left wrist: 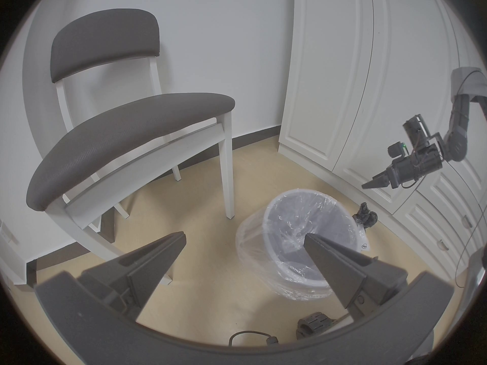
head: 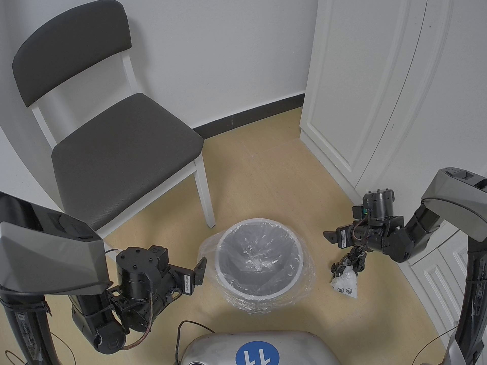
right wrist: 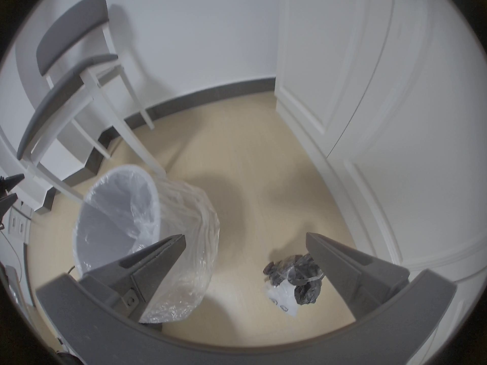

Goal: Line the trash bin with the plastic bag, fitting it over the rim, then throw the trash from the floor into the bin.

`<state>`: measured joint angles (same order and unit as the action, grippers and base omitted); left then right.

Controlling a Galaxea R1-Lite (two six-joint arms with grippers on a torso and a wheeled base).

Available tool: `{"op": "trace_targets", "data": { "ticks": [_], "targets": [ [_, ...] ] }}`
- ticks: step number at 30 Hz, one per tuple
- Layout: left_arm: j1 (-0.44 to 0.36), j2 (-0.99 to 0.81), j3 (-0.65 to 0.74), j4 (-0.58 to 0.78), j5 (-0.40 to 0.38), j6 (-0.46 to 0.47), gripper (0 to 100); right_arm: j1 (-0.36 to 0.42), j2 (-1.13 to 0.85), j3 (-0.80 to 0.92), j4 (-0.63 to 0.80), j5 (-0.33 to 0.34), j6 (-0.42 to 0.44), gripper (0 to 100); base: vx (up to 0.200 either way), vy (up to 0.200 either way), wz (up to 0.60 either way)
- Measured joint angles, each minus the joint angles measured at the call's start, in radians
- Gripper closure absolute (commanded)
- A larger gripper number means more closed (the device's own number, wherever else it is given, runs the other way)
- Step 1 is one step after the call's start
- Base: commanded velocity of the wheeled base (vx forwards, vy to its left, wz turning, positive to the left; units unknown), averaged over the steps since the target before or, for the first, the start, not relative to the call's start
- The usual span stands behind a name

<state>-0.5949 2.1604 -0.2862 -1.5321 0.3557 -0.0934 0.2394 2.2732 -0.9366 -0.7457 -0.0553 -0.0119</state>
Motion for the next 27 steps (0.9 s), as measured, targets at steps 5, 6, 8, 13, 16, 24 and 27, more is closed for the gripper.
{"op": "trace_targets", "data": {
  "ticks": [5,6,8,13,16,24,27],
  "targets": [
    [0.002,-0.046,0.030,0.000,0.000,-0.003,0,-0.002,-0.050,0.191,-0.295,-0.054,0.051,0,0.000,0.000,0.00],
    [0.002,-0.060,0.037,0.000,0.000,-0.002,0,-0.002,-0.059,0.231,-0.343,-0.069,0.063,0,0.000,0.000,0.00],
    [0.004,-0.088,0.050,0.000,0.000,0.002,0,-0.002,-0.077,0.301,-0.406,-0.107,0.078,0,0.000,0.000,0.00],
    [0.001,-0.168,0.093,0.000,0.001,0.013,0,-0.001,-0.127,0.476,-0.514,-0.240,0.102,0,0.000,0.000,0.00],
    [0.012,-0.220,0.119,0.001,0.000,0.016,0,0.002,-0.157,0.573,-0.623,-0.273,0.112,0,0.000,0.000,0.00],
    [0.012,-0.361,0.145,0.001,0.026,0.056,0,0.035,-0.181,0.765,-0.805,-0.300,0.122,0,0.000,0.000,0.00],
    [-0.034,-0.380,0.137,0.001,0.069,0.061,0,0.041,-0.178,0.779,-0.806,-0.321,0.123,0,0.000,0.000,0.00]
  ]
}}
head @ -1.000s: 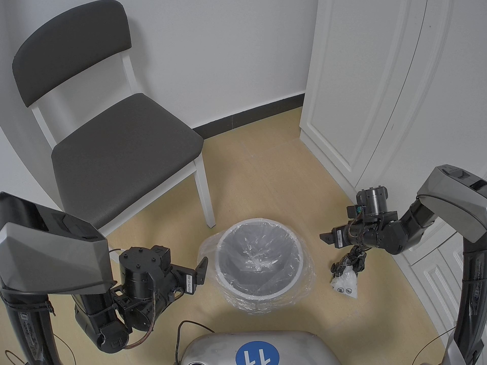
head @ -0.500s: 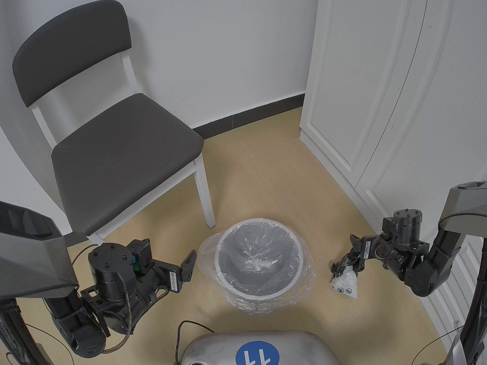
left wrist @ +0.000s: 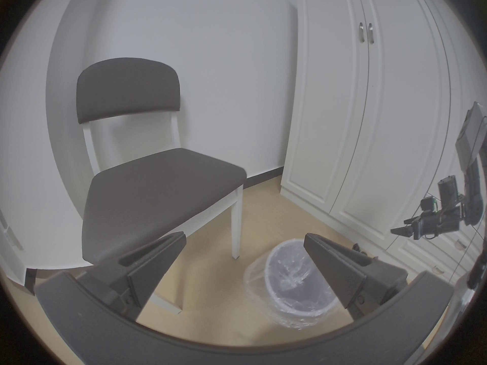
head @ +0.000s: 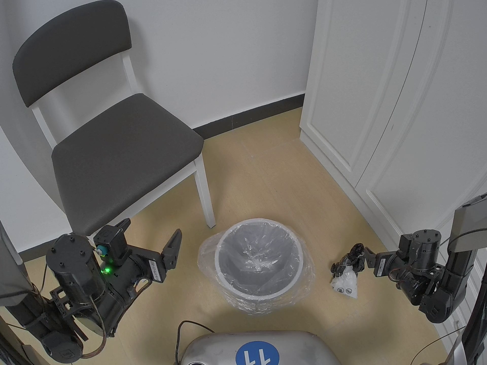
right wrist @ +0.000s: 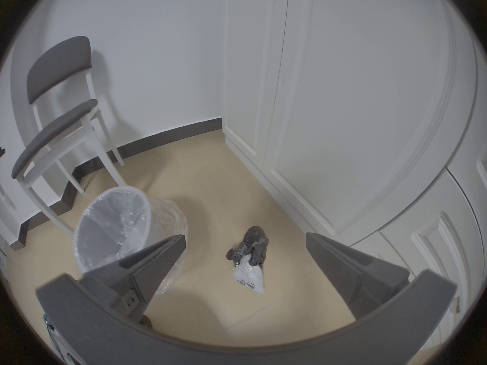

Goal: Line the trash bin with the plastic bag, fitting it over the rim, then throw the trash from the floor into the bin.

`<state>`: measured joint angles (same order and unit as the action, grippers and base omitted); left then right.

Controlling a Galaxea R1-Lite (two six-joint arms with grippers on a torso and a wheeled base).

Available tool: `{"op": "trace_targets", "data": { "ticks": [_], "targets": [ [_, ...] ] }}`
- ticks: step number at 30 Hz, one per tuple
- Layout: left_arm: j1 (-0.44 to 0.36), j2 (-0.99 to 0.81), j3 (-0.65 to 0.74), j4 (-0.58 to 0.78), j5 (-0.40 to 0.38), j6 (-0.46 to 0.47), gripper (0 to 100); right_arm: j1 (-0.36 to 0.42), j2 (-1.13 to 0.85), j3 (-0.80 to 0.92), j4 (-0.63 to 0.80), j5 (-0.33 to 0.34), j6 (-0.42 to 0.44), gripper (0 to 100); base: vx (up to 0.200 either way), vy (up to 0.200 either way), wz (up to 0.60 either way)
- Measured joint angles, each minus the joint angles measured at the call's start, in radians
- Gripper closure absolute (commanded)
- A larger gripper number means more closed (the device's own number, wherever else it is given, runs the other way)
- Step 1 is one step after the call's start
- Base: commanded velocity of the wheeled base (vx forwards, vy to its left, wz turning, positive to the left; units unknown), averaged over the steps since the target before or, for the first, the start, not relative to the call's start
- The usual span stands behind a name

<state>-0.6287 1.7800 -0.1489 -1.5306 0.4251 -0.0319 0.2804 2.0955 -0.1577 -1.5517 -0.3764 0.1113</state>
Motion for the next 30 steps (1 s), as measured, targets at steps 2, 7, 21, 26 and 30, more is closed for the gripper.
{"op": "trace_targets", "data": {
  "ticks": [2,7,21,26,30],
  "targets": [
    [-0.026,-0.003,-0.007,0.000,0.023,-0.006,0,-0.001,0.005,-0.004,0.000,-0.031,0.002,0,0.000,0.000,0.00],
    [-0.060,-0.008,-0.005,-0.001,0.041,-0.021,0,-0.041,0.025,-0.019,-0.001,-0.070,-0.004,0,0.000,0.000,0.00],
    [-0.086,-0.014,0.014,-0.001,0.041,-0.025,0,-0.128,0.051,-0.121,0.068,-0.059,-0.036,0,0.000,0.000,0.00],
    [-0.084,-0.016,0.018,-0.001,0.041,-0.025,0,-0.119,0.003,-0.219,0.350,-0.058,-0.013,0,0.000,0.000,0.00],
    [-0.082,-0.019,0.020,-0.001,0.042,-0.024,0,-0.114,-0.050,-0.343,0.619,-0.050,0.035,0,0.000,0.000,0.00]
  ]
}}
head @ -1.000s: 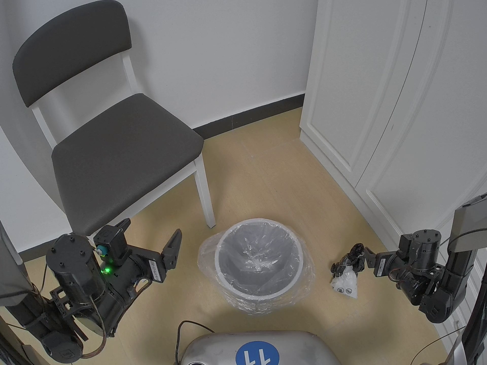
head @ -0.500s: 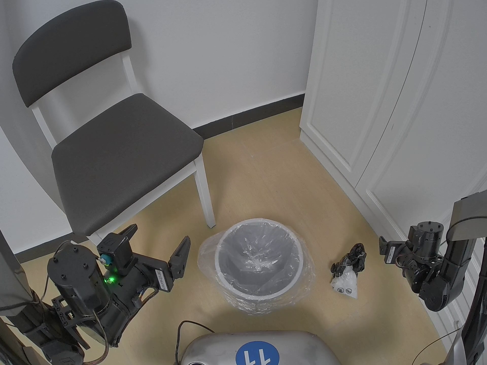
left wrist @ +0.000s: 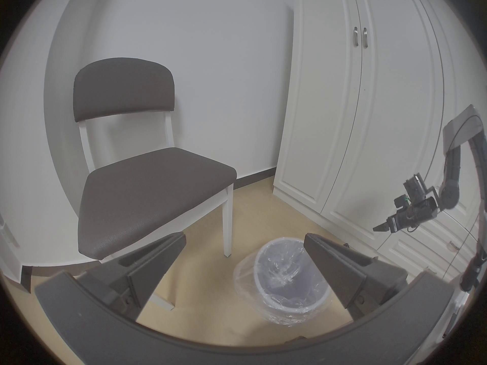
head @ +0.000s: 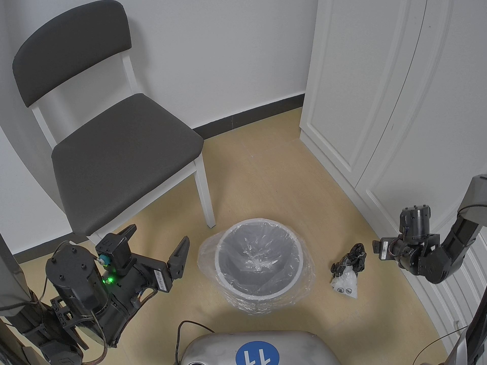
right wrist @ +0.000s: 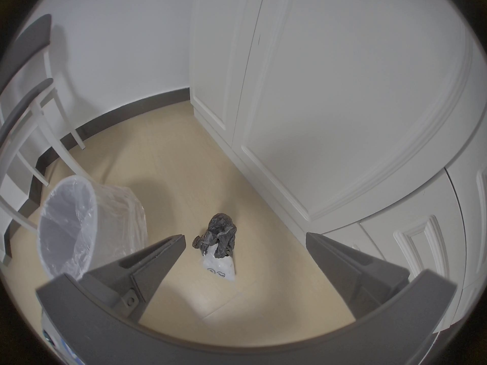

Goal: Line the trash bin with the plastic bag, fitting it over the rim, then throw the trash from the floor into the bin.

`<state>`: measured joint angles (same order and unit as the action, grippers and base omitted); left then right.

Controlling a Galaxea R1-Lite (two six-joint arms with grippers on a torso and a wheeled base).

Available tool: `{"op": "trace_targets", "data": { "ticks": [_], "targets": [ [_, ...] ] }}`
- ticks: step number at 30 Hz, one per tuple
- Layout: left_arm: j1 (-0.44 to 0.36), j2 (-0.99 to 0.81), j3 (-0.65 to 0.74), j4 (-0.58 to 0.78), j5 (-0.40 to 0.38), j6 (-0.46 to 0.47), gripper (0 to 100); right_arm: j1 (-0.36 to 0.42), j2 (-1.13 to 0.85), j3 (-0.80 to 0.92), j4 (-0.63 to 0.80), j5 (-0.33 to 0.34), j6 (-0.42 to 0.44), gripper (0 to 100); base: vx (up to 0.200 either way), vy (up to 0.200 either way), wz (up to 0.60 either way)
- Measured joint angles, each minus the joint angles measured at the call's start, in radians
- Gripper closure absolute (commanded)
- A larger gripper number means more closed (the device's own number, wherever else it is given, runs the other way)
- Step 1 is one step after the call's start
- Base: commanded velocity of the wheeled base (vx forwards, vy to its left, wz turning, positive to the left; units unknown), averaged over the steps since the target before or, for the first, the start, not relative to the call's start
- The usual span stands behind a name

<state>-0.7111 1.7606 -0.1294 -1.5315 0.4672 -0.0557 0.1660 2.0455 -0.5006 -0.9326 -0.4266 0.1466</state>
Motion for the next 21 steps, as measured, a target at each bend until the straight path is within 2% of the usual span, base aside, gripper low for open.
{"op": "trace_targets", "data": {
  "ticks": [7,12,16,21],
  "targets": [
    [0.004,-0.016,0.008,0.000,0.002,0.001,0,0.014,-0.097,-0.227,0.469,0.035,0.100,0,0.000,0.000,0.00],
    [0.015,-0.039,0.030,0.000,0.002,0.001,0,0.023,-0.155,-0.359,0.752,0.106,0.171,0,0.000,0.000,0.00],
    [0.030,-0.057,0.065,0.000,0.002,-0.021,0,0.034,-0.170,-0.431,0.840,0.154,0.245,0,0.000,0.000,0.00],
    [0.070,-0.073,0.102,0.002,0.005,-0.098,0,0.042,-0.172,-0.501,0.805,0.266,0.313,0,0.000,0.000,0.00]
  ]
}}
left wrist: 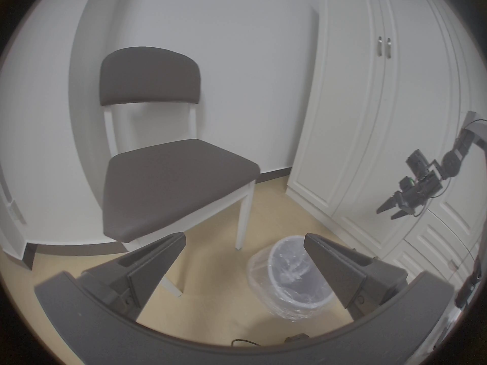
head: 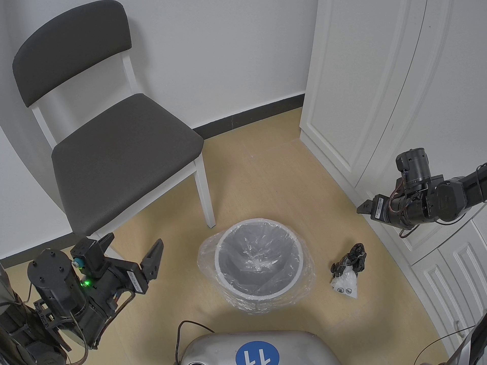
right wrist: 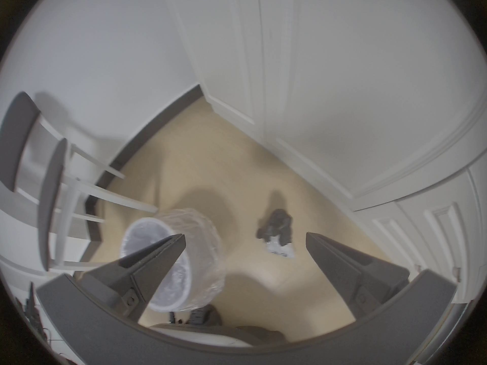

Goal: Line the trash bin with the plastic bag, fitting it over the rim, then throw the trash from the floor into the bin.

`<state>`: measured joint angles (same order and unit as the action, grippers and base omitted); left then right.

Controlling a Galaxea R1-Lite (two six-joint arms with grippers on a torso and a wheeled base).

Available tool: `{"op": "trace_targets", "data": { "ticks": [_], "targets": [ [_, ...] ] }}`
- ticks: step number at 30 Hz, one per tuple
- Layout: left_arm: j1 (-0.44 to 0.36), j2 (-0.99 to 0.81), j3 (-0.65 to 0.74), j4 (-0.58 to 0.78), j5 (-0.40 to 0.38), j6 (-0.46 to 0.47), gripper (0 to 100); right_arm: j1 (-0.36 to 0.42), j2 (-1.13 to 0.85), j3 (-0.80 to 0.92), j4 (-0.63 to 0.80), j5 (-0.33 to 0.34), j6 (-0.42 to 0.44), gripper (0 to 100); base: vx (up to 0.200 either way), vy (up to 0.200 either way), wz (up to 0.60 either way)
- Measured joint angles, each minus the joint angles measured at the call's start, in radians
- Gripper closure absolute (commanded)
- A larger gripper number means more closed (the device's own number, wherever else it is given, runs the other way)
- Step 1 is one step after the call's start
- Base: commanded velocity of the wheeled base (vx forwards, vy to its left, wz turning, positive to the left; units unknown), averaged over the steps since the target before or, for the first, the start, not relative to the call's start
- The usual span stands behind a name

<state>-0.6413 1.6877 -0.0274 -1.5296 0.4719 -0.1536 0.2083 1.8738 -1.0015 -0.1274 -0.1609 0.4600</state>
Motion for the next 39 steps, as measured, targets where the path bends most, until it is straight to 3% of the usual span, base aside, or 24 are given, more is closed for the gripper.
{"op": "trace_targets", "data": {
  "ticks": [5,9,22,28,39],
  "targets": [
    [0.083,-0.009,0.008,0.000,0.002,-0.011,0,-0.018,0.007,0.000,-0.017,0.126,0.010,0,0.000,0.000,0.00],
    [0.145,-0.032,0.010,0.001,0.002,-0.035,0,-0.060,0.029,0.023,-0.069,0.167,0.004,0,0.000,0.000,0.00],
    [0.175,-0.043,0.010,0.003,0.002,-0.048,0,-0.147,0.197,0.024,-0.313,0.176,-0.143,0,0.000,0.000,0.00],
    [0.175,-0.034,0.010,0.004,0.019,-0.053,0,-0.173,0.340,0.019,-0.497,0.179,-0.156,0,0.000,0.000,0.00],
    [0.166,-0.023,0.010,0.004,0.064,-0.054,0,-0.194,0.570,-0.060,-0.558,0.183,-0.136,0,0.000,0.000,0.00]
  ]
}}
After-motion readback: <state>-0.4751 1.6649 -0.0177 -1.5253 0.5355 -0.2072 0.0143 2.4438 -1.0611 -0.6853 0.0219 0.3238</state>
